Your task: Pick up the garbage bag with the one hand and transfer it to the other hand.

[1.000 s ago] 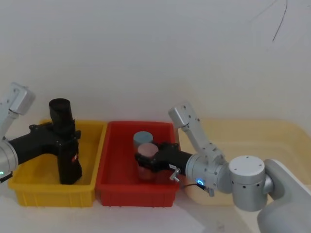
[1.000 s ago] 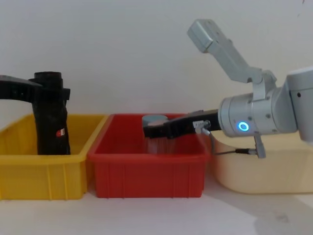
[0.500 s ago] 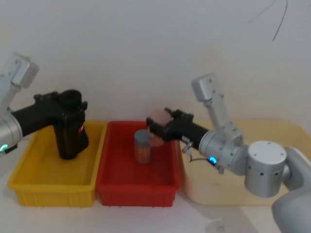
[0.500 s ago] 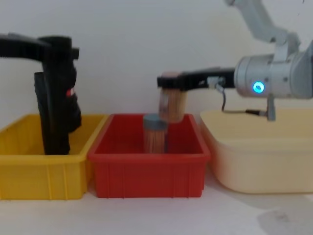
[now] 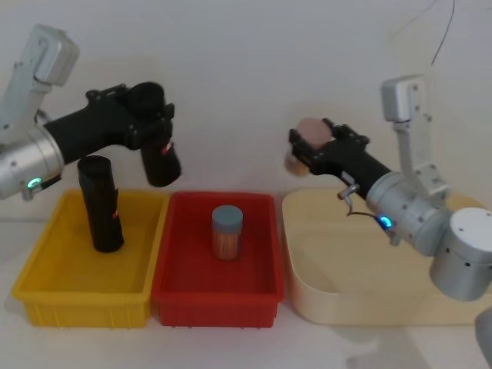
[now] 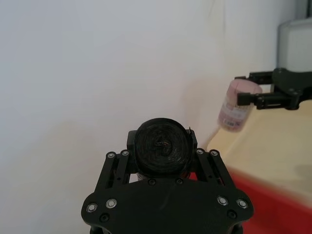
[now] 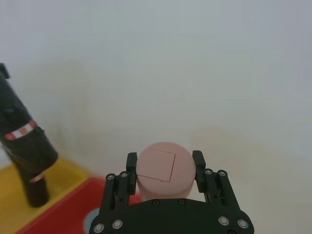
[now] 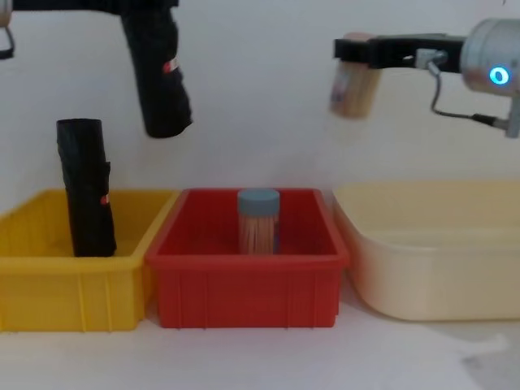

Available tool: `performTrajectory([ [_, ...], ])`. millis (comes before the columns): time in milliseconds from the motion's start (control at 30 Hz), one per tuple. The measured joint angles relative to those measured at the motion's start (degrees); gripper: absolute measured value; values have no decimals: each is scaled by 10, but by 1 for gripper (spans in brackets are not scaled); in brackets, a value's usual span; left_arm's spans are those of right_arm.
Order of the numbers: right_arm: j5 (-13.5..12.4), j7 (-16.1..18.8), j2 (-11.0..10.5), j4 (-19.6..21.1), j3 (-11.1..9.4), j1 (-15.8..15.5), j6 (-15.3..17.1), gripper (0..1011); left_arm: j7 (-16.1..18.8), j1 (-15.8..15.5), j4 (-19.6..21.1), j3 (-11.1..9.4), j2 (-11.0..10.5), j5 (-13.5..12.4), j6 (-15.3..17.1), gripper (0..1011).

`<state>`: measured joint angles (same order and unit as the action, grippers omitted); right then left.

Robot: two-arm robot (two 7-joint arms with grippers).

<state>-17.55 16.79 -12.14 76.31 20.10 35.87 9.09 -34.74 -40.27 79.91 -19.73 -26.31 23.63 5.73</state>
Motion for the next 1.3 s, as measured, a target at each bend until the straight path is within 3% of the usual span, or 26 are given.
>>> performTrajectory([
  [267, 1, -41, -15, 44, -38, -32, 4, 665, -39, -43, -50, -18, 38, 17, -45, 535],
  [433, 3, -67, -29, 77, -65, -66, 19, 665, -71, -79, -106, -33, 80, 34, -80, 535],
  [633, 2, -89, -45, 112, -93, -112, 44, 665, -98, -105, -154, -44, 113, 49, -102, 535],
  [667, 2, -91, -48, 119, -98, -122, 50, 665, -113, -118, -179, -49, 131, 56, -113, 535],
  [700, 1, -93, -50, 123, -102, -128, 52, 665, -113, -118, -179, -49, 131, 56, -113, 535],
  [967, -4, -96, -63, 146, -122, -165, 66, 665, -176, -179, -307, -67, 208, 83, -158, 535],
  [1100, -6, -97, -65, 154, -131, -177, 67, 667, -219, -226, -417, -73, 256, 98, -195, 535],
  [1300, -9, -97, -68, 163, -140, -191, 67, 844, -255, -267, -508, -76, 295, 111, -226, 535],
])
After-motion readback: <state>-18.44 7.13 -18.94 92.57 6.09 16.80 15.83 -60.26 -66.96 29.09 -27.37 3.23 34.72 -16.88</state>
